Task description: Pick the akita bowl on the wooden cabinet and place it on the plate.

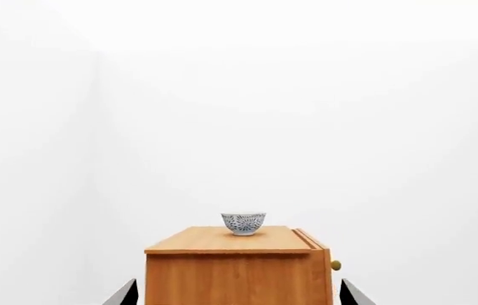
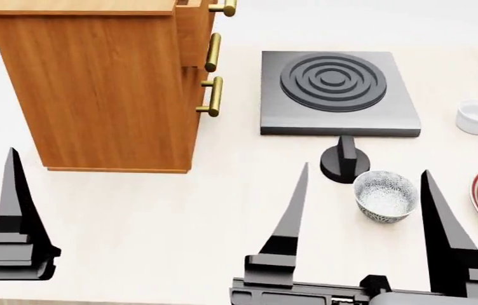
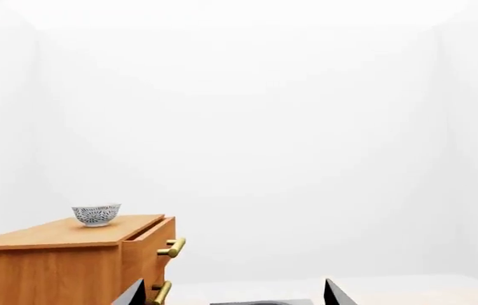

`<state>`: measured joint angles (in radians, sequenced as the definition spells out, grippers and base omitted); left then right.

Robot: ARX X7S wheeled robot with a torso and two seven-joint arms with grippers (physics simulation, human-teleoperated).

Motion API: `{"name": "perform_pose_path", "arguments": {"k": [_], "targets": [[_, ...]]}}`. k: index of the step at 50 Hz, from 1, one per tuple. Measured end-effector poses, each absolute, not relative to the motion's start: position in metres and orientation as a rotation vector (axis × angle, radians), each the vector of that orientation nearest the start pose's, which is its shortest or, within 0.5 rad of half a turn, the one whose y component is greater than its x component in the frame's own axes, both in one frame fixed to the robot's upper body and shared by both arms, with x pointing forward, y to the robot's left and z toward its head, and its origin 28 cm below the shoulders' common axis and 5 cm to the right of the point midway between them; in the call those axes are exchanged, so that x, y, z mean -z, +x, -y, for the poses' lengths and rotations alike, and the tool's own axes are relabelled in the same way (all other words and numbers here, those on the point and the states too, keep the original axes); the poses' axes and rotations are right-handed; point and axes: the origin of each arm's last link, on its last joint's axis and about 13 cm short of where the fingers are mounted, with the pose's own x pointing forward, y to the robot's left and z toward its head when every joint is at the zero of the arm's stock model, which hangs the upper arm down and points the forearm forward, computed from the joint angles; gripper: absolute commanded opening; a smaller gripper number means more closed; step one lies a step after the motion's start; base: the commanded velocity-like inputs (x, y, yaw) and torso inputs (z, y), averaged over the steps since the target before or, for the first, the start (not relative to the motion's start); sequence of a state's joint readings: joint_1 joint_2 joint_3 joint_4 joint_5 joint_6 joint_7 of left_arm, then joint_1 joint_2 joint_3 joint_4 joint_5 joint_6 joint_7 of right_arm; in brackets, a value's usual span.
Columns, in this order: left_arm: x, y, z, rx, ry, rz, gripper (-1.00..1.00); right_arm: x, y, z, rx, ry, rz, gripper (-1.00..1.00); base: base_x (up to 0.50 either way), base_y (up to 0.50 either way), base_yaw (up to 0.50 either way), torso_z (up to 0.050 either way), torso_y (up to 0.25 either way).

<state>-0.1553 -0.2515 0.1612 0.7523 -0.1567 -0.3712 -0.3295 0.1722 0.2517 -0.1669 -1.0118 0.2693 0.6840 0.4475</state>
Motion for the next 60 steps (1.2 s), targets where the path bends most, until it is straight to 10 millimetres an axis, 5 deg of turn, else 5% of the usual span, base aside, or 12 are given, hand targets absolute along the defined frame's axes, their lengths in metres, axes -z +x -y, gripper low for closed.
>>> {"name": "perform_pose_path", "arguments": {"k": [39,60], "targets": [[-0.1723,0.1973,-0.2038,-0.059,0.002,0.506,1.00,-0.1905,0.1645,0.0841,0.022,0.007,0.483,1.00,0.45,0.00,0.00,0.000,0.000],[-0.1765,0.1966,-0.2031,-0.065,-0.009,0.501,1.00,-0.1906,0.1647,0.0837,0.024,0.011,0.477,1.00,0.02,0.00,0.00,0.000,0.001]]}}
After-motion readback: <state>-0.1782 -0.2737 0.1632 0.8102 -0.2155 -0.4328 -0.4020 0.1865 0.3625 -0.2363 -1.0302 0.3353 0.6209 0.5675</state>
